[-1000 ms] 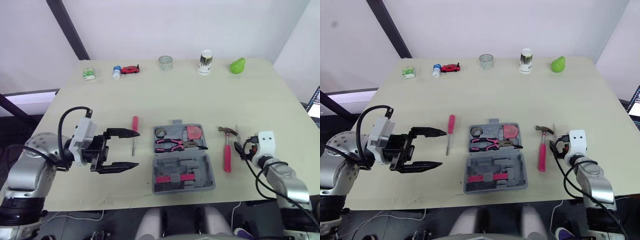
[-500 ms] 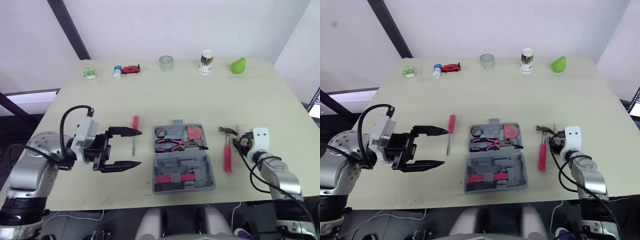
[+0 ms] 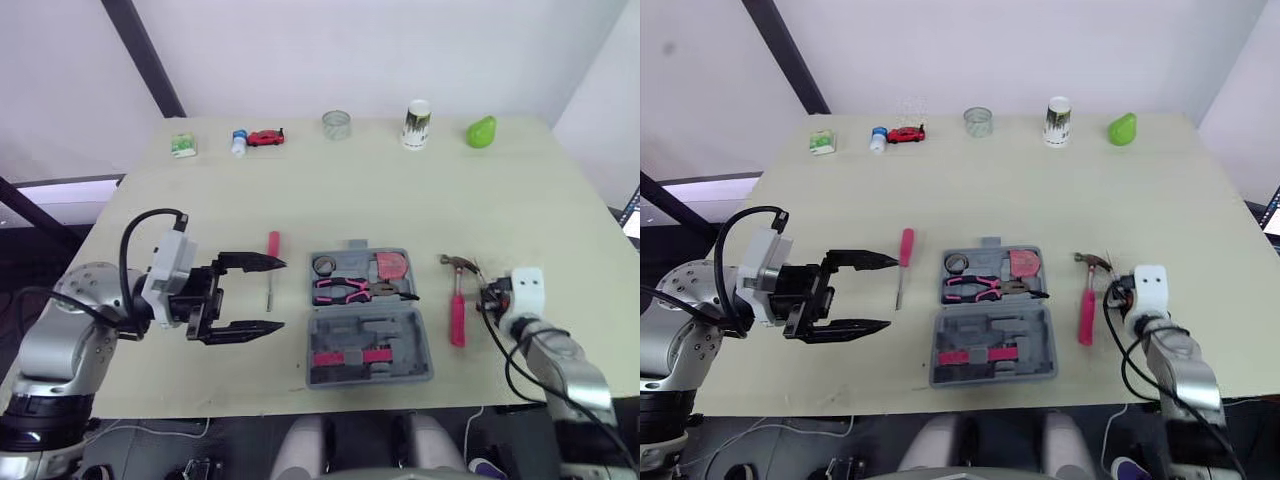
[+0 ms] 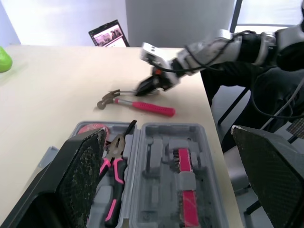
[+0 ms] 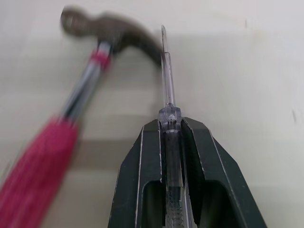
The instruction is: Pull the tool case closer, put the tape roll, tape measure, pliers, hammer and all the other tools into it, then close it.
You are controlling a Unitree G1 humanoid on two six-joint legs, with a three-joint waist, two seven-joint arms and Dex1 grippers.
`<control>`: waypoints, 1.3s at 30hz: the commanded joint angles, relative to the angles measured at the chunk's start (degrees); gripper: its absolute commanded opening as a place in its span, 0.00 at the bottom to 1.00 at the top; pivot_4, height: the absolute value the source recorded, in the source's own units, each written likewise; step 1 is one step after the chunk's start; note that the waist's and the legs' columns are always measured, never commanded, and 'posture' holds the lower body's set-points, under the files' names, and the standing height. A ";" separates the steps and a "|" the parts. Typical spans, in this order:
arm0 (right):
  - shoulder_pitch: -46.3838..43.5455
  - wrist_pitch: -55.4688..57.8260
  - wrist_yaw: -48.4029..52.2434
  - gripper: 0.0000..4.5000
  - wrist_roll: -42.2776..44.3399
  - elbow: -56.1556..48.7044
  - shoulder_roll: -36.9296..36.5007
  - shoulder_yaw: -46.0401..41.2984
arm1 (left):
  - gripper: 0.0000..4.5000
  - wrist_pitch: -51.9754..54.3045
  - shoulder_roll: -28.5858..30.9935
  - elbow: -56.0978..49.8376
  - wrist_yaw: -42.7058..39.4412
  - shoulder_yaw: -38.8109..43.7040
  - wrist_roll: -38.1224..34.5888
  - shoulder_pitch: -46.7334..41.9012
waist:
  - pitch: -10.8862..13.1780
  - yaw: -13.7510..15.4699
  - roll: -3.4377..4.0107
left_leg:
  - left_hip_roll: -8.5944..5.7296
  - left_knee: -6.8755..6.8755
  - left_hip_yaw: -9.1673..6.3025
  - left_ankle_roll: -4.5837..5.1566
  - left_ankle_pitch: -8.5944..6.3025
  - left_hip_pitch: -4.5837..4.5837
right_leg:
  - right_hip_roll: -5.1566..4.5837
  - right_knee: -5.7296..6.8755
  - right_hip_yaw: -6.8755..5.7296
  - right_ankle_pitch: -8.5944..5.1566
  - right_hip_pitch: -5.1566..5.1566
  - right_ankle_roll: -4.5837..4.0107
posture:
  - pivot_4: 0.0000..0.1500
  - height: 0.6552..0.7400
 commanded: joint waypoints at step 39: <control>14.95 7.30 -1.48 0.71 5.71 -20.01 0.88 -4.61 | 1.00 -0.84 2.20 -1.03 -9.45 0.16 -2.76 2.71 | -0.03 -0.06 -0.09 | -0.02 0.02 0.07 0.00 0.00 0.10 | 0.06 0.03 0.16 -0.01 0.02 0.01 | 1.00 1.00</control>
